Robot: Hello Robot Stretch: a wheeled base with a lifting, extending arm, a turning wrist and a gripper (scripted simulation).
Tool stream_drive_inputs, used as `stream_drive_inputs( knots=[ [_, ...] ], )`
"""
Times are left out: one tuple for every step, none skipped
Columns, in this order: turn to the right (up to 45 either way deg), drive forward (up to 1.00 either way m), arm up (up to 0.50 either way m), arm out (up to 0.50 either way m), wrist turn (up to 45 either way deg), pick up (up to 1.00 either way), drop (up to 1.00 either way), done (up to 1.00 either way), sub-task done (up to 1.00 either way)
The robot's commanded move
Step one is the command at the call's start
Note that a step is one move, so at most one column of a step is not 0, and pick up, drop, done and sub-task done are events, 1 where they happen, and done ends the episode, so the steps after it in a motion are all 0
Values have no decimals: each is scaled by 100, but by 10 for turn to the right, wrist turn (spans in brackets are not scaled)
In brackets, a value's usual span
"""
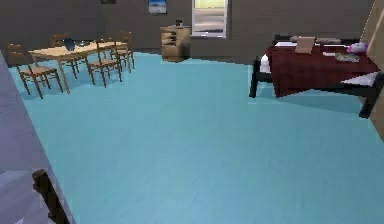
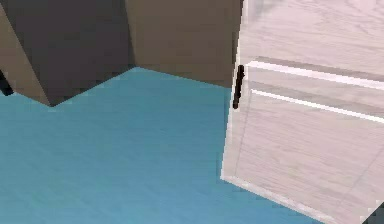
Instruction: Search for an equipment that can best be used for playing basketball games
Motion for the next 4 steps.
stream_drive_inputs(
  knots=[
    [0,5,0,0,0,0,0,0,0],
    [240,0,0,0,0,0,0,0,0],
    [0,45,0,0,0,0,0,0,0],
    [-360,0,0,0,0,0,0,0,0]
  ],
)
